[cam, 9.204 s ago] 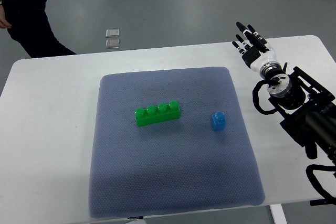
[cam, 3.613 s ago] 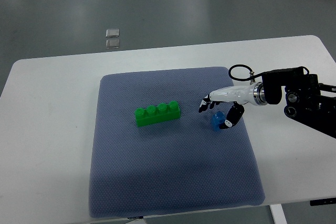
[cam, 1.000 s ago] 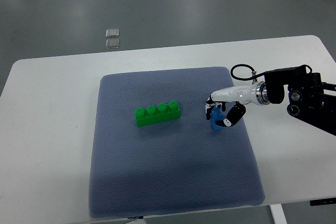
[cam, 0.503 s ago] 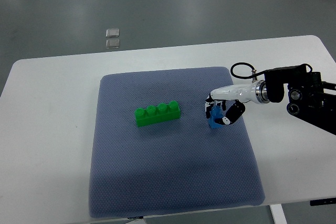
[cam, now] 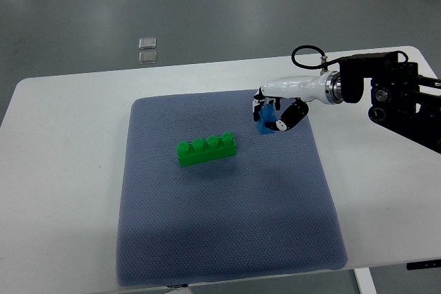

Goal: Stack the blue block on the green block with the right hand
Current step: 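Lift the blue block and carry it over the green block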

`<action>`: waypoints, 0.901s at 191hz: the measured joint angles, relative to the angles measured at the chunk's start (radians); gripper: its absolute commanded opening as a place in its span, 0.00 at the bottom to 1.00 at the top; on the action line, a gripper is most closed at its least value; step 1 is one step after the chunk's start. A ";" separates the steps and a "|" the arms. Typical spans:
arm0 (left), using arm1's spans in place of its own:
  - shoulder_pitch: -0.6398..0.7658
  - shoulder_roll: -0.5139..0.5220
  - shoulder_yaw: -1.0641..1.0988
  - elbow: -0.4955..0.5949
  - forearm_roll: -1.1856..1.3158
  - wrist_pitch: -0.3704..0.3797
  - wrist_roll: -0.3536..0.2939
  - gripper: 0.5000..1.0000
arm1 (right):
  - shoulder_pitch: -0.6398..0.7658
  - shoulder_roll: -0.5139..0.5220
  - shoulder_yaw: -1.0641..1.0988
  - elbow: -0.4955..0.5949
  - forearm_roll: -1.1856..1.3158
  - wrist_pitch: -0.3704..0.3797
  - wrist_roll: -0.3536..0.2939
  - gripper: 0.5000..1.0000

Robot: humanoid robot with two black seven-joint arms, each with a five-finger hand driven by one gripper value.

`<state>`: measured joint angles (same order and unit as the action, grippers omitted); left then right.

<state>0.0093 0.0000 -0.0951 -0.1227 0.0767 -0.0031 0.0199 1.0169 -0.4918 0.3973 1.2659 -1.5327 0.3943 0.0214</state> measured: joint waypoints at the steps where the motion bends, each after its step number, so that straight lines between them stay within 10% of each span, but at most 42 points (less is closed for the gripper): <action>1: 0.000 0.000 0.000 0.000 0.000 0.000 0.000 1.00 | 0.002 0.001 0.000 0.000 0.000 -0.001 0.000 0.10; 172: 0.000 0.000 0.000 0.000 0.000 0.000 0.000 1.00 | 0.010 0.250 -0.020 -0.114 -0.091 -0.078 0.002 0.10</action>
<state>0.0094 0.0000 -0.0951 -0.1227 0.0767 -0.0031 0.0199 1.0268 -0.2422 0.3771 1.1523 -1.6241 0.3166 0.0231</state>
